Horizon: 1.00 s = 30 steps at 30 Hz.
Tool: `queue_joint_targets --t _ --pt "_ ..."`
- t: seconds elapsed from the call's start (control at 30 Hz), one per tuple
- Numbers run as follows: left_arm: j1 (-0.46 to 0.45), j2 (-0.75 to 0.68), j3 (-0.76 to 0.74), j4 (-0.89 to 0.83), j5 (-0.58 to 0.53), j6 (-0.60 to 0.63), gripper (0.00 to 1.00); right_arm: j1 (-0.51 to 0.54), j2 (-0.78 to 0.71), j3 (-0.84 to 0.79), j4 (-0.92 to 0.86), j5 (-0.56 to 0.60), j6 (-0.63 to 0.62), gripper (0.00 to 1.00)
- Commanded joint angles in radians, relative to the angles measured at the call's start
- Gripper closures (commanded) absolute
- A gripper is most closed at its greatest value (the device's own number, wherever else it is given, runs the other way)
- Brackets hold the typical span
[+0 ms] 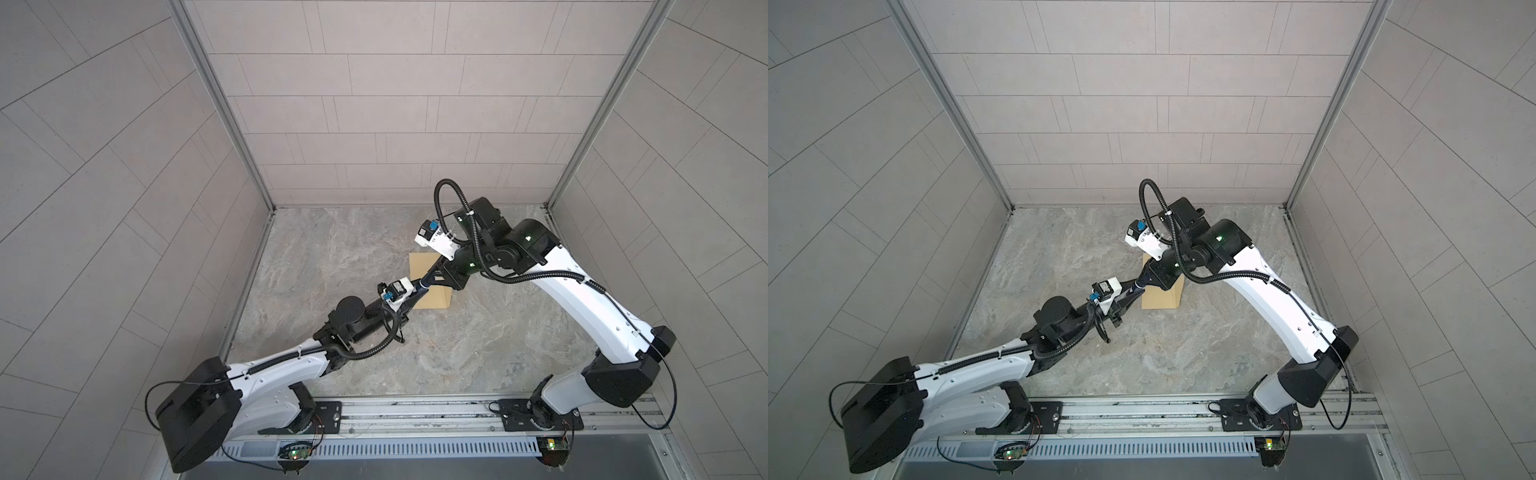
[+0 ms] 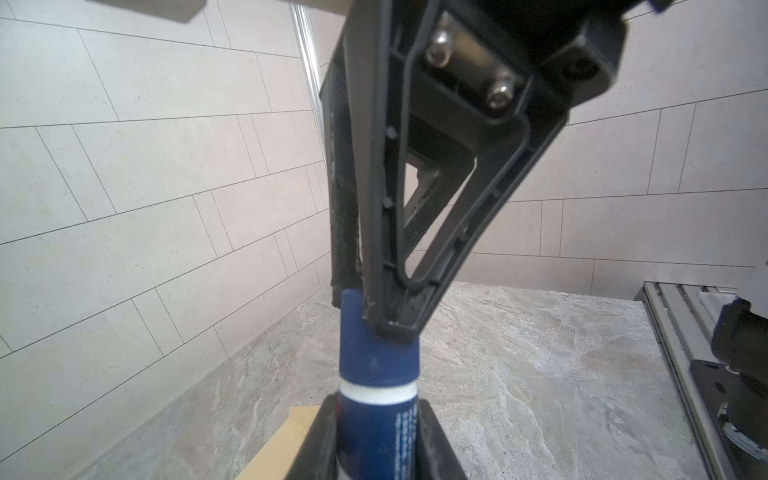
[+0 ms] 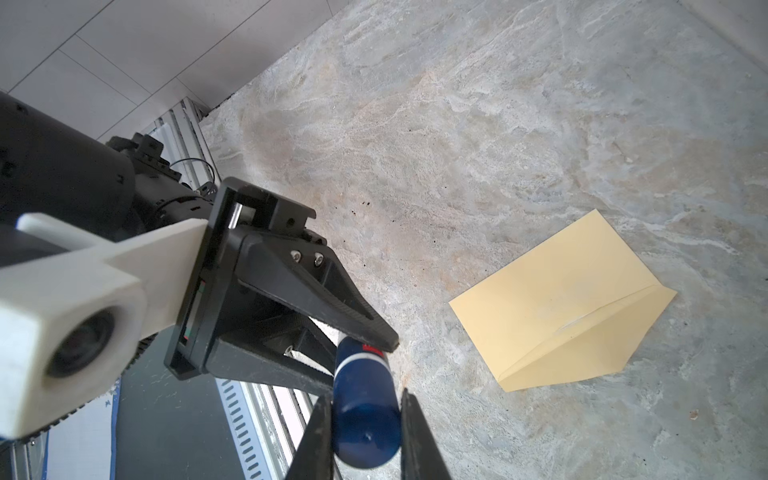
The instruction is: Place the letter into the envelope and seal it
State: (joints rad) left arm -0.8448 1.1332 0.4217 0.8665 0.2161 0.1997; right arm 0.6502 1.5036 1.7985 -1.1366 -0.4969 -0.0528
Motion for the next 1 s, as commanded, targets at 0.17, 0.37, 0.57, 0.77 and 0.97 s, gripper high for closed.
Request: queue_joint_targets --t 0.17,0.37,0.57,0.77,0.97 --pt "0.021 0.04 -0.104 -0.32 -0.107 0.015 1.0 -0.057 -0.055 0.116 0.028 0.112 0.053 1.0" --pt "0.021 0.039 -0.109 -0.314 -0.111 0.017 1.0 -0.06 -0.057 0.12 0.023 0.111 0.044 1.0" --pt "0.021 -0.004 -0.107 -0.301 -0.091 -0.02 1.0 -0.088 -0.062 0.046 0.056 0.206 0.036 1.0" --pt "0.021 -0.091 -0.089 -0.297 -0.06 -0.084 1.0 -0.239 -0.049 -0.113 0.191 0.294 0.069 1.0" --pt "0.021 -0.16 -0.062 -0.302 -0.061 -0.154 1.0 -0.403 0.025 -0.289 0.391 0.342 0.105 1.0"
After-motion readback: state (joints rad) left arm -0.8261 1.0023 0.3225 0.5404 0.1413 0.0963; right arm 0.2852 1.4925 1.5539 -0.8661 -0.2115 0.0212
